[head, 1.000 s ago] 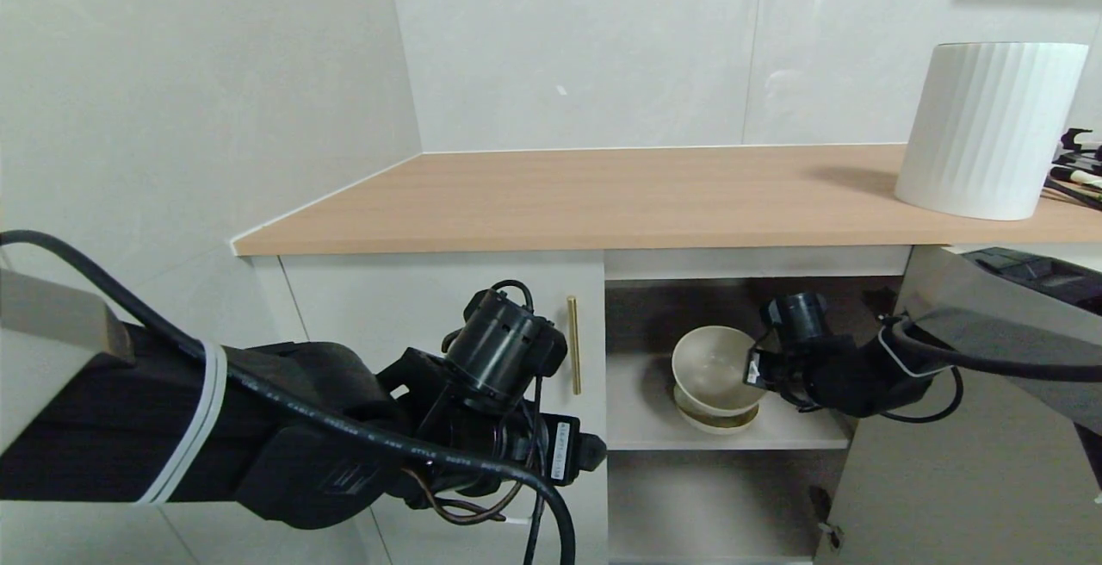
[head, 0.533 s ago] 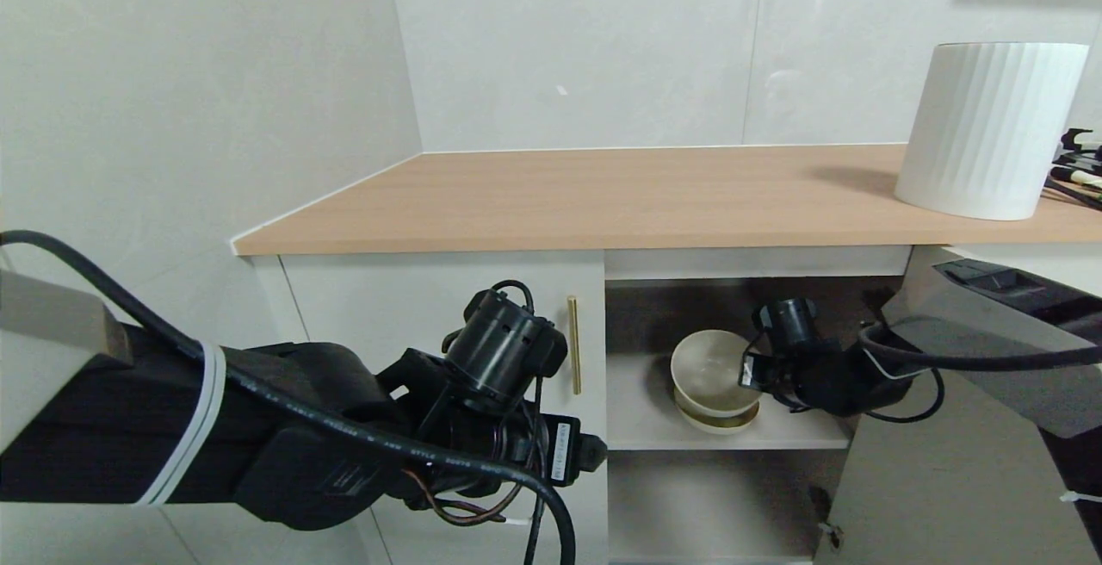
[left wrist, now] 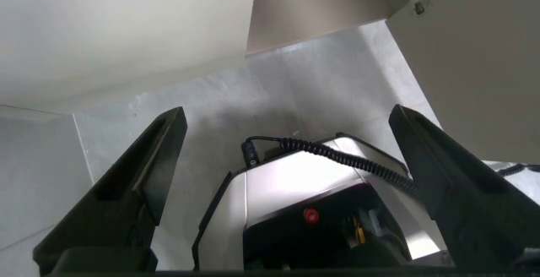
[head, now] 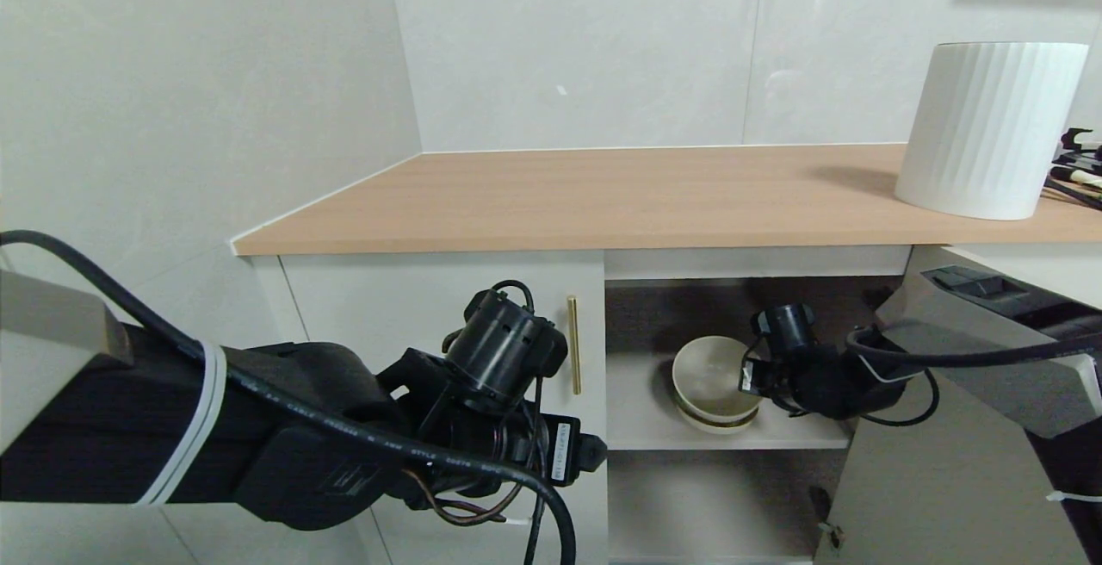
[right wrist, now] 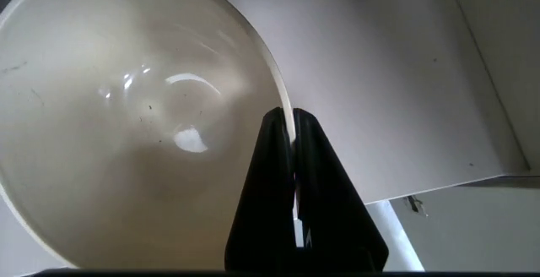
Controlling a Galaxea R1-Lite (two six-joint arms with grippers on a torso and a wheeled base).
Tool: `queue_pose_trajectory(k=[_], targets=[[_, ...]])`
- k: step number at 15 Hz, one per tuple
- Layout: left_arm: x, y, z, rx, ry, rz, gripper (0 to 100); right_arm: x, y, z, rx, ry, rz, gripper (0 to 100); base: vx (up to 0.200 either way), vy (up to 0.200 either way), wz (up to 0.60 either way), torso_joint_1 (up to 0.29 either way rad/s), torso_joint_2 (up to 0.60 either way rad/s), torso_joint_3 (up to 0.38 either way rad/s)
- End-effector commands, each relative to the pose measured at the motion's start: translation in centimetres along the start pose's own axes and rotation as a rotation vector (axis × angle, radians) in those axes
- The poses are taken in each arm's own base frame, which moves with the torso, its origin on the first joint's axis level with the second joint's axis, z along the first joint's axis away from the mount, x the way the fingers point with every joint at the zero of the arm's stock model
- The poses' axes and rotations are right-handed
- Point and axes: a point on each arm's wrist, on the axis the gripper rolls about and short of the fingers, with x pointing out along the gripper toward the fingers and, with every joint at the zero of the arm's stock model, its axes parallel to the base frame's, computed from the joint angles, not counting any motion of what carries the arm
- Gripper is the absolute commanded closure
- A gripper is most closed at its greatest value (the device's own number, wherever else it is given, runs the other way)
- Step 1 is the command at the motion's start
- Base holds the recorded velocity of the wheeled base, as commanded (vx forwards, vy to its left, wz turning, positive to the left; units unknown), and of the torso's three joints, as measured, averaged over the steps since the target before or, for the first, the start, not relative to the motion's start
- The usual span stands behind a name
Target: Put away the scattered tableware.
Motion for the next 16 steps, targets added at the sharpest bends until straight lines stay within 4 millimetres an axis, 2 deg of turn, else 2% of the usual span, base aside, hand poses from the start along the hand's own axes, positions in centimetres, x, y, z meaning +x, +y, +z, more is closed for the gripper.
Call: queue_pose_trajectory(k=[1, 7, 8, 14, 16], targets=[[0.0, 0.0, 0.0, -0.001, 0.000, 0.000, 0, 0.2, 0.2, -0.3, -0.005, 0.003, 0.001, 100, 0.000, 0.000, 0.00, 0.000, 0.00, 0.000], [0.0, 0.0, 0.0, -0.001, 0.000, 0.000, 0, 0.4, 0.2, -0.5, -0.020, 0.019, -0.006, 100, 0.000, 0.000, 0.00, 0.000, 0.00, 0.000], [0.0, 0.0, 0.0, -0.001, -0.002, 0.000, 0, 0.4, 0.2, -0.5, -0.020, 0.019, -0.006, 0, 0.000, 0.000, 0.00, 0.000, 0.00, 0.000], [-1.1, -0.1, 0.6, -0.040, -0.036, -0.019, 0, -0.5, 0.1, -0.6, -0.028, 0.029, -0.002, 0, 0.000, 0.000, 0.00, 0.000, 0.00, 0.000], [-2.9, 0.7, 1.5, -0.068, -0.091, -0.028, 0, -2.8, -0.4, 0.2, -0.022, 0.026, 0.011, 0, 0.000, 0.000, 0.00, 0.000, 0.00, 0.000]])
